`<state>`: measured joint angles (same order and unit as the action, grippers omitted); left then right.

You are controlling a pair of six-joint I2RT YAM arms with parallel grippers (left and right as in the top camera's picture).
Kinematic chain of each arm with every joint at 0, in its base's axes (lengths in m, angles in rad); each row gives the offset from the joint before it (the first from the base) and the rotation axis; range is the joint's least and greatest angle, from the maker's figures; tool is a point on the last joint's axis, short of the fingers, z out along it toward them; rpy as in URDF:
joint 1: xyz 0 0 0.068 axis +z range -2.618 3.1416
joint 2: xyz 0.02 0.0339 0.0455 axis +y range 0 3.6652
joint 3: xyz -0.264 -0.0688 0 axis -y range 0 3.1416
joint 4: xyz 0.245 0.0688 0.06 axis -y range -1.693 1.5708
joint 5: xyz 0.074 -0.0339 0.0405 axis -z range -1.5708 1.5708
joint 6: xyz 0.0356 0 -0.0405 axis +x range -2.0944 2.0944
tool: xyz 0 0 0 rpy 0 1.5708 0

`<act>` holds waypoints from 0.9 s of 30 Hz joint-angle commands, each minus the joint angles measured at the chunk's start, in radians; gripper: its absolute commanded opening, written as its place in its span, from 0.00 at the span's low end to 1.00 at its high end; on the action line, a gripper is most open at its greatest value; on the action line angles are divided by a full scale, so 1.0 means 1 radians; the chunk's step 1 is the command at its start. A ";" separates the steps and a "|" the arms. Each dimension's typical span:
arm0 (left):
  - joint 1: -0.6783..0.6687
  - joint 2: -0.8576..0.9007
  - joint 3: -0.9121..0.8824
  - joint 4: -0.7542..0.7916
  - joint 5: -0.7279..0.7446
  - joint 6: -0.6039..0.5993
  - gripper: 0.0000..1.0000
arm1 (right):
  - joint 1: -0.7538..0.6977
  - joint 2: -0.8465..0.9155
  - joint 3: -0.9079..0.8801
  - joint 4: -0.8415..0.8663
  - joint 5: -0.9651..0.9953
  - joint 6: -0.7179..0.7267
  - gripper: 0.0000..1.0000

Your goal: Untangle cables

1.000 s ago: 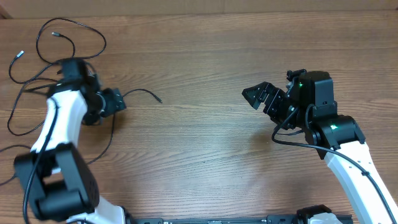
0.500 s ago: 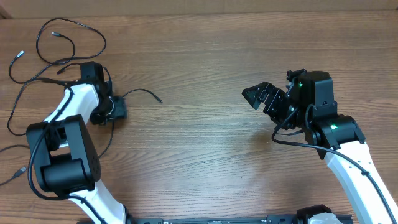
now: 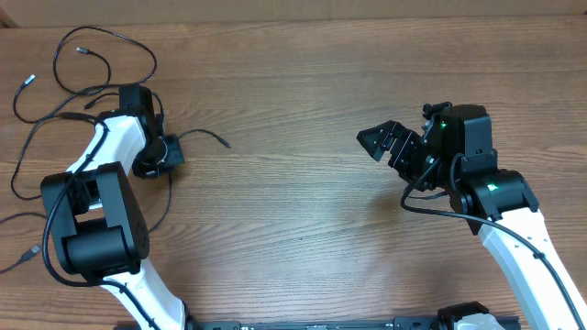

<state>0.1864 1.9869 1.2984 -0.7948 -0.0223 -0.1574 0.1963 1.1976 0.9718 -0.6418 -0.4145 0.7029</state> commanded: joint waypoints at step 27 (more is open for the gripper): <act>0.373 -0.460 -0.019 -0.064 0.516 -0.297 0.04 | -0.002 -0.011 0.003 0.003 0.006 -0.005 1.00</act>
<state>0.5007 1.5558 1.2816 -0.8608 0.4202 -0.4438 0.1963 1.1976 0.9718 -0.6422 -0.4145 0.7033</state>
